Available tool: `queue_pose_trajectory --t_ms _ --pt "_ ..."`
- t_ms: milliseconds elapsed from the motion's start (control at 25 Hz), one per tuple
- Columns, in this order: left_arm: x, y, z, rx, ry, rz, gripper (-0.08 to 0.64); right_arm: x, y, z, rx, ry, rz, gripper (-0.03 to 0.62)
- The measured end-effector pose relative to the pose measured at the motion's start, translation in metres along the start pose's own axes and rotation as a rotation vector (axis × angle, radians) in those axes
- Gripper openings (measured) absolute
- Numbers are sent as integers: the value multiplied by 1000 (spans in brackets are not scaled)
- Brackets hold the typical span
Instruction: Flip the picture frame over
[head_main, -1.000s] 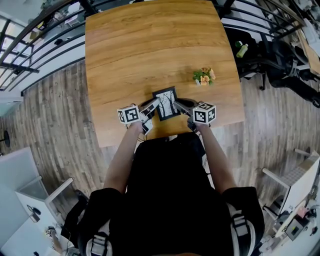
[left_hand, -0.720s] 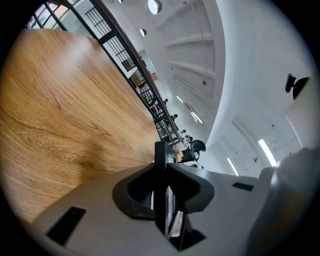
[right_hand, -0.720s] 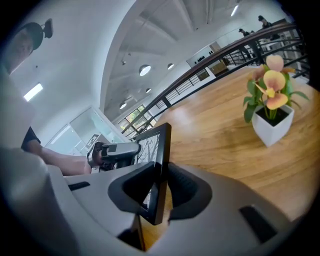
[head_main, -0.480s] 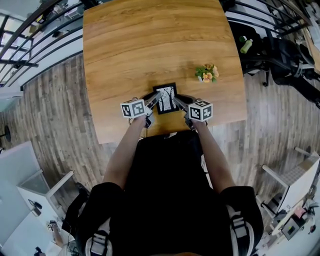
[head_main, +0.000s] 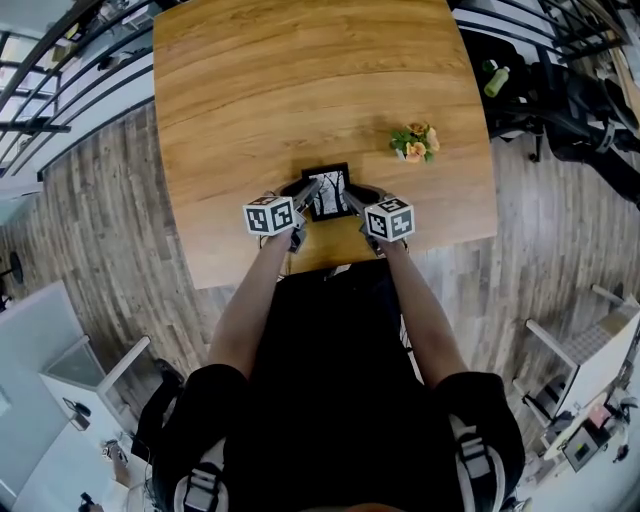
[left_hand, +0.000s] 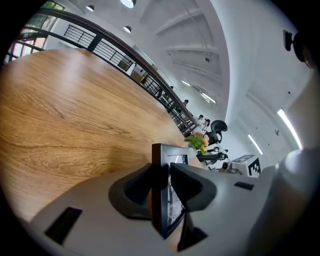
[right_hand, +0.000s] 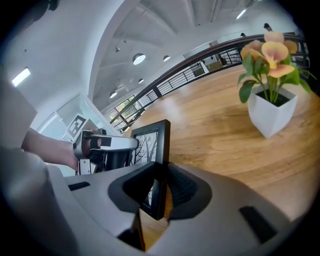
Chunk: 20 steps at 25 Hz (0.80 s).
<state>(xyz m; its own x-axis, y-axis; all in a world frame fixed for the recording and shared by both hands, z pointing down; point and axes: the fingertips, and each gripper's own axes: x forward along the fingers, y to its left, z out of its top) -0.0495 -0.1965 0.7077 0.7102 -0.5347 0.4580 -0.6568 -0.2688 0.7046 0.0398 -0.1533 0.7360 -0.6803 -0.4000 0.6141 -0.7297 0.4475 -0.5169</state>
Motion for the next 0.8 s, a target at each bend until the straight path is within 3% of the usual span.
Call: queue_pose_trajectory --t_ms 280,800 --pt "4 11 0 107 38 67 139 9 -4 -2 -15 11 -9 97" --pt "8 20 0 160 48 121 149 15 -7 -2 -51 40 -52 100"
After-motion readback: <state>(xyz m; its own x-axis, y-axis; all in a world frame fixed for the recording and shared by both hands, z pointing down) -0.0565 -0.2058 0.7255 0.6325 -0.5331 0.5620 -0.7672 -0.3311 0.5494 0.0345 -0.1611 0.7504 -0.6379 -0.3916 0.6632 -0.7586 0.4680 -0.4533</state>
